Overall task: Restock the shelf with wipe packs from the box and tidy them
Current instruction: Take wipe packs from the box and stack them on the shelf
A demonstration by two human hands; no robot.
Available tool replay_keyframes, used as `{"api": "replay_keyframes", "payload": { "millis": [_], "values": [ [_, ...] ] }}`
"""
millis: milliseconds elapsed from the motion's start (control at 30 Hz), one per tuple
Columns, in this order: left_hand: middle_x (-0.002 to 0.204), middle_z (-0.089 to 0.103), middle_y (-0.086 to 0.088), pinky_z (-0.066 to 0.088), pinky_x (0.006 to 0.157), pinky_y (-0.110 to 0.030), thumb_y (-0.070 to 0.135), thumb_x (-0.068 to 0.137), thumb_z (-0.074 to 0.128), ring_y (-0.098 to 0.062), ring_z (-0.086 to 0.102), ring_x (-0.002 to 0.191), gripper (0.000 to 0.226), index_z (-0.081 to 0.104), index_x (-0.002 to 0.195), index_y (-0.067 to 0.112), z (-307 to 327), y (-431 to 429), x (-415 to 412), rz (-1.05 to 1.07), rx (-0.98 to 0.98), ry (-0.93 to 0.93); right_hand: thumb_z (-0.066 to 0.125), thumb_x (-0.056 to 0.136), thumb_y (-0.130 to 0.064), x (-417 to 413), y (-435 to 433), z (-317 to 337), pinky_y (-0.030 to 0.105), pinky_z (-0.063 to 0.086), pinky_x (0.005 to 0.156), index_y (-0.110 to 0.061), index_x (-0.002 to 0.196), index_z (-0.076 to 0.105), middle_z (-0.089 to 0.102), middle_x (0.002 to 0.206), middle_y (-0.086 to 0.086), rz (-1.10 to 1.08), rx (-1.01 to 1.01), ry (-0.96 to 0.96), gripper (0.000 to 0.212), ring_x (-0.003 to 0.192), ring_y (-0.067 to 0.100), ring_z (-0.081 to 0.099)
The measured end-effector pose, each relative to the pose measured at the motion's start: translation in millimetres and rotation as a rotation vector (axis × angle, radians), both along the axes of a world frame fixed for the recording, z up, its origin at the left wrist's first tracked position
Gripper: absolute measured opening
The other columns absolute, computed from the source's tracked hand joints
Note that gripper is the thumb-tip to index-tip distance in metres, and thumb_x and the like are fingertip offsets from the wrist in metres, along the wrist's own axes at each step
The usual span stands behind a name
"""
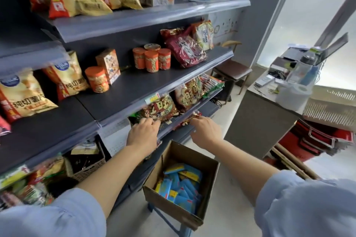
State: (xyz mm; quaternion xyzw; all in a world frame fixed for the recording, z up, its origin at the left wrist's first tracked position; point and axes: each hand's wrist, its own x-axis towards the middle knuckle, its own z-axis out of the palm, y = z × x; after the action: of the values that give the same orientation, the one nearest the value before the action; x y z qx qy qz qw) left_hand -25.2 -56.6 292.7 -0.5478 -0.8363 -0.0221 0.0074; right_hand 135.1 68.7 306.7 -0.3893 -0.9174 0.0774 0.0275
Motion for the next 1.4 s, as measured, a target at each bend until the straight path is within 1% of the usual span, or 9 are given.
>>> {"api": "replay_keyframes", "payload": {
  "millis": [167, 267, 567, 700, 867, 1000, 1067, 1233, 1400],
  "values": [
    [0.127, 0.048, -0.003, 0.043, 0.095, -0.038, 0.022, 0.092, 0.054, -0.024, 0.042, 0.122, 0.038, 0.045, 0.129, 0.02, -49.5, 24.2, 10.0, -0.063, -0.099, -0.066, 0.055, 0.093, -0.026, 11.9, 9.6, -50.0, 0.038, 0.048, 0.084, -0.017, 0.121, 0.058, 0.057, 0.118, 0.005, -0.041, -0.107, -0.039, 0.03, 0.113, 0.027, 0.054],
    [0.129, 0.047, -0.003, 0.041, 0.097, -0.038, 0.026, 0.093, 0.055, -0.024, 0.041, 0.124, 0.041, 0.044, 0.133, 0.02, -77.8, 38.2, 11.9, -0.104, -0.167, -0.119, 0.055, 0.093, -0.028, 16.1, 14.1, -79.7, 0.038, 0.048, 0.084, -0.018, 0.122, 0.057, 0.057, 0.118, 0.005, -0.071, -0.171, -0.088, 0.032, 0.114, 0.027, 0.053],
    [0.126, 0.049, -0.002, 0.041, 0.097, -0.037, 0.024, 0.092, 0.058, -0.023, 0.043, 0.122, 0.037, 0.049, 0.128, 0.02, -160.5, 64.3, 8.8, -0.206, -0.367, -0.203, 0.053, 0.091, -0.023, 23.1, 21.6, -163.2, 0.038, 0.051, 0.082, -0.017, 0.115, 0.061, 0.058, 0.113, 0.006, -0.149, -0.306, -0.199, 0.026, 0.11, 0.028, 0.054],
    [0.124, 0.05, -0.002, 0.041, 0.096, -0.038, 0.022, 0.093, 0.056, -0.024, 0.043, 0.122, 0.034, 0.05, 0.126, 0.02, -199.4, 66.4, 7.3, -0.213, -0.477, -0.228, 0.054, 0.091, -0.022, 23.3, 21.5, -202.8, 0.038, 0.051, 0.081, -0.015, 0.116, 0.06, 0.057, 0.112, 0.008, -0.142, -0.372, -0.268, 0.027, 0.109, 0.029, 0.053],
    [0.125, 0.049, -0.003, 0.042, 0.094, -0.038, 0.018, 0.095, 0.053, -0.025, 0.044, 0.122, 0.036, 0.048, 0.131, 0.02, -256.1, 67.0, 8.5, -0.197, -0.62, -0.23, 0.055, 0.091, -0.024, 23.8, 19.4, -259.4, 0.036, 0.05, 0.078, -0.013, 0.109, 0.062, 0.06, 0.109, 0.008, -0.121, -0.445, -0.324, 0.023, 0.104, 0.029, 0.056],
    [0.128, 0.049, -0.004, 0.04, 0.098, -0.04, 0.018, 0.095, 0.052, -0.026, 0.043, 0.125, 0.039, 0.048, 0.133, 0.021, -306.7, 70.2, 9.3, -0.198, -0.709, -0.228, 0.061, 0.089, -0.025, 27.3, 13.4, -310.1, 0.035, 0.052, 0.075, -0.013, 0.107, 0.066, 0.065, 0.104, 0.006, -0.104, -0.557, -0.434, 0.022, 0.102, 0.027, 0.06],
    [0.13, 0.049, -0.004, 0.037, 0.101, -0.042, 0.019, 0.094, 0.051, -0.026, 0.043, 0.126, 0.04, 0.047, 0.134, 0.02, -329.6, 73.5, 9.9, -0.193, -0.738, -0.232, 0.066, 0.088, -0.028, 29.5, 9.9, -333.7, 0.036, 0.054, 0.078, -0.013, 0.11, 0.065, 0.065, 0.107, 0.007, -0.097, -0.625, -0.484, 0.027, 0.103, 0.027, 0.06],
    [0.132, 0.047, -0.009, 0.042, 0.1, -0.043, 0.016, 0.093, 0.053, -0.029, 0.043, 0.127, 0.041, 0.043, 0.132, 0.012, -373.6, 80.6, 9.5, -0.152, -0.767, -0.307, 0.061, 0.092, -0.034, 30.2, 4.1, -374.4, 0.035, 0.048, 0.072, -0.013, 0.11, 0.064, 0.064, 0.11, 0.007, -0.081, -0.653, -0.551, 0.028, 0.104, 0.03, 0.061],
    [0.142, 0.04, -0.011, 0.04, 0.104, -0.045, 0.013, 0.09, 0.053, -0.03, 0.039, 0.132, 0.062, 0.024, 0.145, 0.011, -397.4, 78.8, 7.7, -0.176, -0.824, -0.33, 0.061, 0.091, -0.029, 27.1, 4.3, -385.5, 0.031, 0.044, 0.063, -0.014, 0.107, 0.062, 0.064, 0.108, 0.004, -0.048, -0.638, -0.613, 0.021, 0.096, 0.026, 0.063]
  ]
}}
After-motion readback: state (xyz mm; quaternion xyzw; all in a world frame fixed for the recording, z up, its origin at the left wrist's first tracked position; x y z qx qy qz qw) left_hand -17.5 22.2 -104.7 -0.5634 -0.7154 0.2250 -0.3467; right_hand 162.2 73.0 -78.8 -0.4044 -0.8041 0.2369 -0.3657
